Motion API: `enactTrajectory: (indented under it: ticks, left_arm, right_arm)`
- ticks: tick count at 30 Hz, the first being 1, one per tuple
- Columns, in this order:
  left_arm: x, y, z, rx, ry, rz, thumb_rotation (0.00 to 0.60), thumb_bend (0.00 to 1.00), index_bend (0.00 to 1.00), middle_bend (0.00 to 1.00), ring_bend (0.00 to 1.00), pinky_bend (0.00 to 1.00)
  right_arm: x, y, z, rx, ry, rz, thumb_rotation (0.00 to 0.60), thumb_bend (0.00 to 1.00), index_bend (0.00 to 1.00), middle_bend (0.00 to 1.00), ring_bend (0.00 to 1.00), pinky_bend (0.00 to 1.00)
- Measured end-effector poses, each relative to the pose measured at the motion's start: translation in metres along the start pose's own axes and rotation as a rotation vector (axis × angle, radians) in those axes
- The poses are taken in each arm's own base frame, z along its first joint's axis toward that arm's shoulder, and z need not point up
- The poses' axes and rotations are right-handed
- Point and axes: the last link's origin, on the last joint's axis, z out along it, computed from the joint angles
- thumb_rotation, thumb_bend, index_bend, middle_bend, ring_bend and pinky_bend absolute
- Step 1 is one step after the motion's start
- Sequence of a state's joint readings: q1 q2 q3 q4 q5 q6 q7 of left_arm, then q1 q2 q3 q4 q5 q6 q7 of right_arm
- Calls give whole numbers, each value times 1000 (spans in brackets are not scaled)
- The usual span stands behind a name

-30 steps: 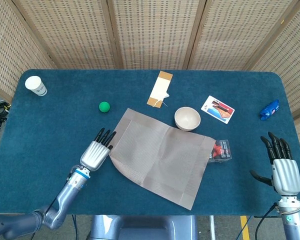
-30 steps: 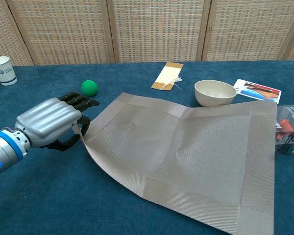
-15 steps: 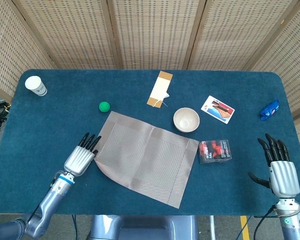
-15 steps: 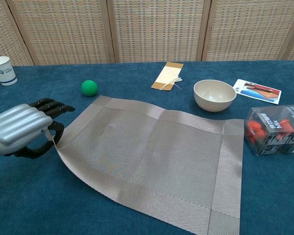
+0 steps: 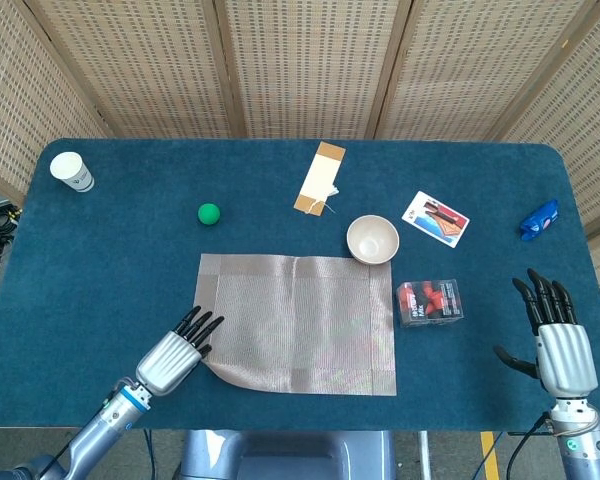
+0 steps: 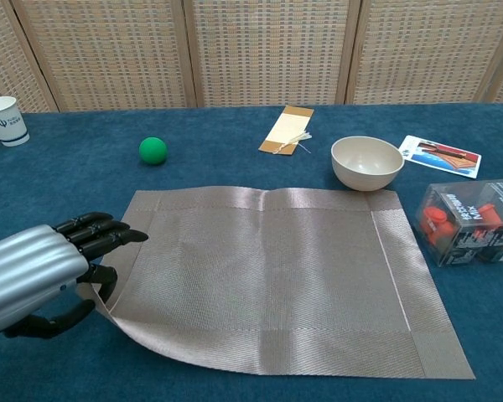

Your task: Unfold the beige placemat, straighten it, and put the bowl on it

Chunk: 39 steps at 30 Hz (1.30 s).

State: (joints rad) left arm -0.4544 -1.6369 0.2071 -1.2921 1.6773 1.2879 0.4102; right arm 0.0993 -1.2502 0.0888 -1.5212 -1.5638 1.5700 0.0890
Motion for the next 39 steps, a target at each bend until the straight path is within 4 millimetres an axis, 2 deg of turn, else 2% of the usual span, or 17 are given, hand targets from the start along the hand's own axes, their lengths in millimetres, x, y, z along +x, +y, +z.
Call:
enactTrajectory:
  ticks: [6, 13, 16, 21, 24, 27, 34, 39]
  left_arm:
    - [2, 8, -8, -37, 16, -3, 600, 557, 681, 0, 0, 0]
    - [2, 5, -12, -41, 12, -11, 600, 557, 669, 0, 0, 0]
    - [0, 4, -14, -42, 5, -15, 600, 547, 595, 0, 0, 0]
    - [-1, 0, -17, -36, 2, -9, 600, 422, 399, 0, 0, 0]
    - [0, -4, -19, -20, 13, -2, 600, 329, 142, 0, 0, 0]
    - [2, -6, -21, -12, 18, -15, 600, 266, 7, 0, 0, 0]
    - [20, -14, -26, 19, 64, -66, 600, 232, 0, 0, 0, 0]
    - [41, -30, -40, 76, 123, -89, 600, 232, 0, 0, 0, 0]
  right_arm:
    - [1, -1, -1, 4, 3, 0, 600, 128, 122, 0, 0, 0]
    - [1, -1, -1, 6, 4, 0, 600, 128, 121, 0, 0, 0]
    - [1, -1, -1, 4, 3, -1, 600, 128, 121, 0, 0, 0]
    - [0, -1, -2, -1, -5, -9, 600, 127, 120, 0, 0, 0]
    - [0, 0, -2, -6, -7, -16, 600, 127, 120, 0, 0, 0]
    - [-1, 0, -1, -10, -10, -20, 600, 127, 120, 0, 0, 0]
    - [-1, 0, -2, -19, -23, -30, 600, 128, 120, 0, 0, 0]
    - [-1, -1, -3, -16, -28, -35, 600, 128, 118, 0, 0, 0]
